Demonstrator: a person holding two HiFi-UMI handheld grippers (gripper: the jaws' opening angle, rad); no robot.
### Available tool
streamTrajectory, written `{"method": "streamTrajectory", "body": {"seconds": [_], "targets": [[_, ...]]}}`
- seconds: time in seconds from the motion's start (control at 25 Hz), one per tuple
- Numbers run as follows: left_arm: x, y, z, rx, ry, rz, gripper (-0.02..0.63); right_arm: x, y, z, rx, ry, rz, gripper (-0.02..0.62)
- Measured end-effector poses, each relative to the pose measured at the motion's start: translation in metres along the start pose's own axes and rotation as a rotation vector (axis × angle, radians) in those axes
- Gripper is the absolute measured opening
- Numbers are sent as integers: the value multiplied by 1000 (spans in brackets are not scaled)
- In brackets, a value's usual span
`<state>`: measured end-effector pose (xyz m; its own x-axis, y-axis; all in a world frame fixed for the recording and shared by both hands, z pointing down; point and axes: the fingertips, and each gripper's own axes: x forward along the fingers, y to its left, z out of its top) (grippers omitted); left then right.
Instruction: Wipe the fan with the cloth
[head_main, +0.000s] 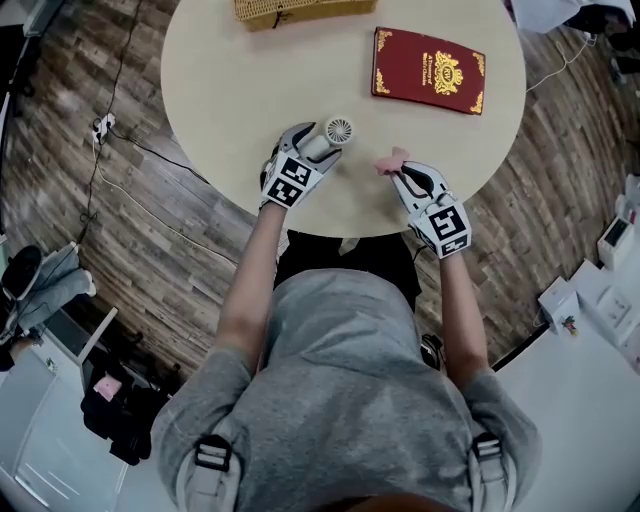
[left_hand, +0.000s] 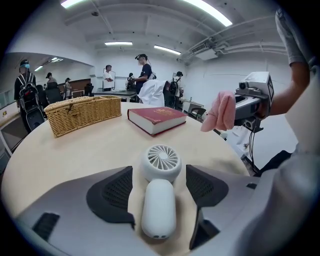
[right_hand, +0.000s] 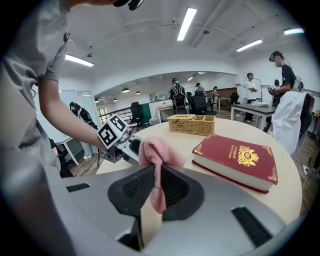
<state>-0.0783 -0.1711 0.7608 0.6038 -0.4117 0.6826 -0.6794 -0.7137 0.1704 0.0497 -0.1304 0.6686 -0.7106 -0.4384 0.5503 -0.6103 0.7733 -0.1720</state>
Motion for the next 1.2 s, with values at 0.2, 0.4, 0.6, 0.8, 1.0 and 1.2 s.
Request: {"method": "streamTrajectory", "body": {"seconds": [0.2, 0.4, 0.6, 0.8, 1.0, 1.2], "targets": [[11, 1, -7, 19, 31, -6, 335, -2, -4, -3, 1, 10, -9, 41], [16, 2, -5, 33, 26, -6, 336, -4, -7, -1, -2, 17, -24, 41], [21, -4, 2, 51, 10, -34, 359, -6, -6, 1, -1, 21, -30, 41], [28, -4, 7, 70, 10, -50, 370, -9, -8, -3, 7, 18, -51, 41], [34, -6, 9, 62, 20, -66, 371, -8, -9, -7, 14, 25, -39, 41], [33, -6, 13, 72, 26, -64, 370, -4, -9, 2, -6, 29, -15, 41]]}}
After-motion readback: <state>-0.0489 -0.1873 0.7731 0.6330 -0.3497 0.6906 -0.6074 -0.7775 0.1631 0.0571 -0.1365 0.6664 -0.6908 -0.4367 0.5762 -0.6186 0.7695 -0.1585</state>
